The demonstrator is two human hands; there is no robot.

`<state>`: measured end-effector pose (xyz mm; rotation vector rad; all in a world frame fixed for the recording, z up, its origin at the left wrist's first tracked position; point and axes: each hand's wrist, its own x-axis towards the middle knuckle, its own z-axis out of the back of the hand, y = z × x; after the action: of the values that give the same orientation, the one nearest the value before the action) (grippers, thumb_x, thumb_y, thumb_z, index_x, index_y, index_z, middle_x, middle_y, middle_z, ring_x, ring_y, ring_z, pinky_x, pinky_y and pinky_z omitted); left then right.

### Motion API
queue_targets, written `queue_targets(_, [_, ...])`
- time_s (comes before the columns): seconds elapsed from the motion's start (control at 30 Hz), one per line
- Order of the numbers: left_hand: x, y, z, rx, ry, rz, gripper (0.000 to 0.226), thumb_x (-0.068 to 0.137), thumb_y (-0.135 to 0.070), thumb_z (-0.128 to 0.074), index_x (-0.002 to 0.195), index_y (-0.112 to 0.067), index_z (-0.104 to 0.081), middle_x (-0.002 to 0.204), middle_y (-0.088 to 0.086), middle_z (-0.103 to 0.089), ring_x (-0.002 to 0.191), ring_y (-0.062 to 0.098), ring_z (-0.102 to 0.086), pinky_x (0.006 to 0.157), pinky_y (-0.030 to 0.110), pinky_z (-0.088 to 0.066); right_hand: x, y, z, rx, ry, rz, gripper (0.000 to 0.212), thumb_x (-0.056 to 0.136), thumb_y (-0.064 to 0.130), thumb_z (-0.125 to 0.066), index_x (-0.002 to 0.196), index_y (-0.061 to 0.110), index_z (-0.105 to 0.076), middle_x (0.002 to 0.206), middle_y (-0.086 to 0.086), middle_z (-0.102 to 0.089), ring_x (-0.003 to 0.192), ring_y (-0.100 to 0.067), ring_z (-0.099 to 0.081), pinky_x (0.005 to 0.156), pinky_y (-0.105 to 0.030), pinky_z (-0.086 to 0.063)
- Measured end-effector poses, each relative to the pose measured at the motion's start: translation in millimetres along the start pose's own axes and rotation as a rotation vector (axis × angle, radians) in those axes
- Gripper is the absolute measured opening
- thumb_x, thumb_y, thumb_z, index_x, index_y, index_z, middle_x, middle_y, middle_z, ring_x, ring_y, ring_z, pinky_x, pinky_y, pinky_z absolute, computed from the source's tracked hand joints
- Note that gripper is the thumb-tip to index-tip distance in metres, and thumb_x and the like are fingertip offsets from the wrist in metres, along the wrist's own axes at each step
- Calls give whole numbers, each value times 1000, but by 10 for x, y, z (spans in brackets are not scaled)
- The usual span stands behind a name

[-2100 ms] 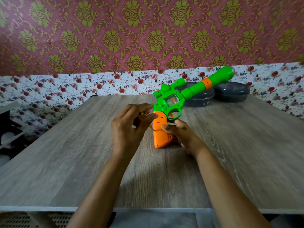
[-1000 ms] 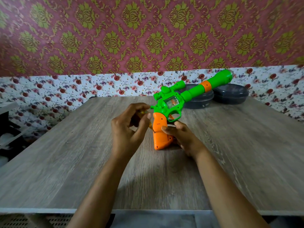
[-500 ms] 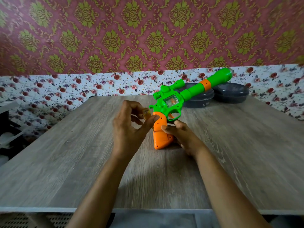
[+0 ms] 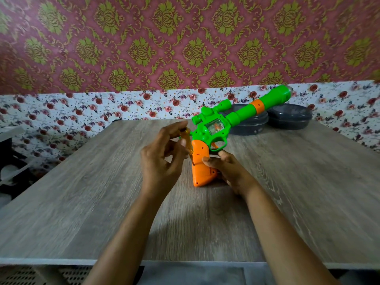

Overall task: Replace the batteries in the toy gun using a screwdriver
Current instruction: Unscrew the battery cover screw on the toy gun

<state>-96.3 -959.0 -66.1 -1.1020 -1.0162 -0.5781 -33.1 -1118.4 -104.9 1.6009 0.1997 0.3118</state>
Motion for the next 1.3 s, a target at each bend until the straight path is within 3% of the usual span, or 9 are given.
queue_targets(0.17, [23,4,23,29,-48,29,25,83,-24,-65,105,-28,-52,91,-21,-63,58,6,-62,54,24,-50,-10,-1,-12,-6,-10,5,57,68,29,-63,122,14,-54,113,-10,-67,103,-23,-64,91,-41,-51])
queue_targets(0.27, [29,-7,35,88,-68,18,30,76,-31,-72,98,-34,-52,79,-12,-58,57,12,-55,53,25,-46,-17,-1,-9,2,-1,-4,60,68,29,-63,125,13,-53,114,-11,-67,104,-25,-64,92,-45,-51])
queue_targets(0.4, [33,-30,23,136,-66,-6,23,75,-31,-73,91,-26,-56,84,-15,-52,65,0,-55,55,18,-46,-8,-15,-5,-10,-6,4,58,68,30,-64,123,15,-54,112,-8,-67,102,-22,-65,92,-43,-51])
queue_targets(0.6, [28,-18,22,95,-62,51,26,78,-30,-70,100,-33,-56,84,-13,-63,67,11,-64,59,40,-54,3,-21,5,-30,-12,10,50,69,31,-63,118,21,-56,114,-5,-67,105,-21,-64,93,-40,-51])
queue_targets(0.9, [13,1,55,1,52,23,38,85,-10,-47,119,-24,-57,100,-2,-69,66,6,-68,60,28,-57,-3,11,12,-37,-13,-17,27,88,16,-58,115,23,-53,106,0,-66,98,-17,-63,84,-31,-52])
queue_targets(0.97, [15,1,62,-3,55,25,37,85,-9,-47,118,-24,-58,99,-2,-69,66,6,-68,60,25,-56,2,8,11,-43,-22,-24,28,88,18,-58,115,23,-53,114,-5,-65,104,-20,-62,91,-37,-51])
queue_targets(1.07, [22,-28,71,11,57,21,34,84,-12,-50,111,-31,-57,96,-3,-68,65,8,-67,56,35,-56,11,1,8,-43,-30,-24,27,88,18,-59,114,23,-54,119,-8,-64,109,-24,-61,97,-43,-48])
queue_targets(1.2, [20,-76,62,-2,81,11,26,82,-16,-56,102,-32,-56,99,-9,-65,63,8,-66,54,25,-52,8,-1,5,-37,-27,-16,32,85,19,-62,116,22,-55,119,-8,-64,110,-24,-61,96,-43,-48])
queue_targets(1.3, [17,-72,60,-26,69,36,23,80,-20,-60,98,-30,-49,100,1,-67,60,12,-65,52,27,-50,2,4,5,-33,-19,-11,42,78,25,-67,118,22,-55,119,-7,-64,108,-22,-61,95,-41,-49])
